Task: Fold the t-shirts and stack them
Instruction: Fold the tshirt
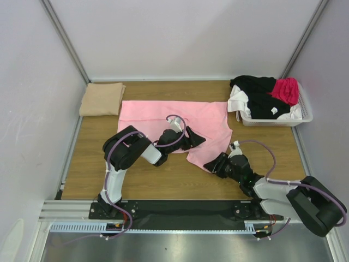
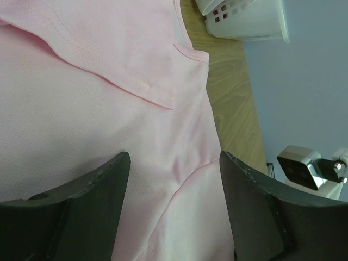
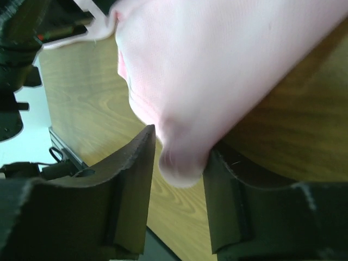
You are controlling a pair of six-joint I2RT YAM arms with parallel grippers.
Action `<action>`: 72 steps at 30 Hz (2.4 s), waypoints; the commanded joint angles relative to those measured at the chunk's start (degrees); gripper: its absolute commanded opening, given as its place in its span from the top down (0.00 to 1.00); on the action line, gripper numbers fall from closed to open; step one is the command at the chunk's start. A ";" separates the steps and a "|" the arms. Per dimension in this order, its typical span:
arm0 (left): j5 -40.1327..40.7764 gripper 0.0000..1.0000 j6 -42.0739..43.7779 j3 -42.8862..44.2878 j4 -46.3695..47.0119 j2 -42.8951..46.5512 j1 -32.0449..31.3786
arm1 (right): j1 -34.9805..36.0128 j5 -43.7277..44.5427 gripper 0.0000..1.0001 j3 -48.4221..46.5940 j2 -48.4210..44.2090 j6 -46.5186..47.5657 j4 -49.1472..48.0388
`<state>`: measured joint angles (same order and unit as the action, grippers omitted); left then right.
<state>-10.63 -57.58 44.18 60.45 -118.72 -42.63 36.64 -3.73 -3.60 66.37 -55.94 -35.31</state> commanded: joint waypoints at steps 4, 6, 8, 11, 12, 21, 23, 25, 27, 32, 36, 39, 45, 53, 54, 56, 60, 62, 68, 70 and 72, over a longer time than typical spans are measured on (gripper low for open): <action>1.23 0.27 0.54 -0.85 0.46 -1.08 -0.43 | 1.50 2.75 0.62 1.40 -11.42 -0.83 23.74; 1.40 0.27 0.63 -0.85 0.46 -0.99 -0.43 | 1.59 3.64 0.65 1.22 -17.04 -1.01 28.08; 1.49 0.27 0.80 -0.85 0.29 -0.99 -0.43 | 1.68 5.83 0.72 1.57 -20.12 -1.45 33.01; 1.41 0.27 0.80 -0.77 0.29 -1.08 -0.43 | 1.68 7.33 0.81 2.10 -24.35 -1.63 37.05; 1.49 0.27 0.80 -0.77 0.29 -1.17 -0.35 | 1.68 7.50 0.83 2.36 -24.79 -1.71 37.15; 2.11 0.27 1.68 -1.03 -0.59 -0.29 -0.43 | 1.77 4.26 0.88 0.96 -16.46 -0.84 32.94; 2.28 0.27 1.86 -1.12 -0.94 -0.02 -0.43 | 1.85 2.51 0.91 0.00 -14.78 -0.57 33.02; 2.63 0.27 2.04 -1.20 -1.38 0.06 -0.43 | 1.85 1.97 0.99 -0.62 -14.78 -0.74 34.42; 2.72 0.27 2.12 -1.12 -1.47 0.06 -0.43 | 2.12 2.06 1.00 -1.24 -16.35 -1.27 37.40; 2.81 0.27 2.04 -1.12 -1.56 -0.03 -0.43 | 2.21 3.63 1.00 -2.56 -24.86 -1.54 46.19; 2.90 0.27 2.12 -1.12 -1.38 0.06 -0.43 | 2.29 3.46 0.99 -1.95 -28.13 -1.71 50.60; 2.72 0.27 2.30 -1.03 -1.38 -0.02 -0.43 | 2.29 3.20 0.97 -1.24 -27.35 -1.98 49.47; 1.93 0.27 3.52 -1.90 -1.47 2.96 -0.43 | 2.29 3.55 0.54 -6.94 -23.75 2.41 51.55; 6.49 0.22 12.83 -6.91 -17.70 30.09 0.79 | -1.73 5.32 0.46 -26.18 -21.81 14.44 60.88; 8.50 0.20 13.72 -7.61 -22.25 33.17 2.19 | -2.79 4.79 0.46 -29.33 -21.55 15.59 61.15; 10.27 0.19 16.08 -9.72 -27.28 42.54 4.30 | -4.99 2.25 0.46 -31.46 -19.97 18.84 60.02; 18.61 0.12 18.47 -14.38 -43.78 56.02 14.47 | -10.70 -2.24 0.43 -32.71 -13.75 21.31 53.16; 19.42 0.09 18.21 -18.49 -47.59 59.90 19.49 | -11.85 -5.05 0.41 -31.74 -10.75 21.05 48.79; 18.27 0.09 17.77 -25.45 -55.70 68.09 38.05 | -12.65 -7.08 0.36 -28.31 -3.62 19.38 41.21; 19.33 0.10 16.54 -25.90 -56.40 66.78 41.04 | -13.08 -6.65 0.36 -27.79 -2.74 19.29 40.59; 20.38 0.11 15.22 -25.55 -57.45 63.98 42.46 | -13.53 -6.64 0.35 -27.61 -2.65 19.29 40.93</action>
<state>7.66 -41.39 18.15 6.02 -52.82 -1.96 23.90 -9.56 -31.05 63.90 -37.26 10.41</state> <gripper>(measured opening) 0.894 0.645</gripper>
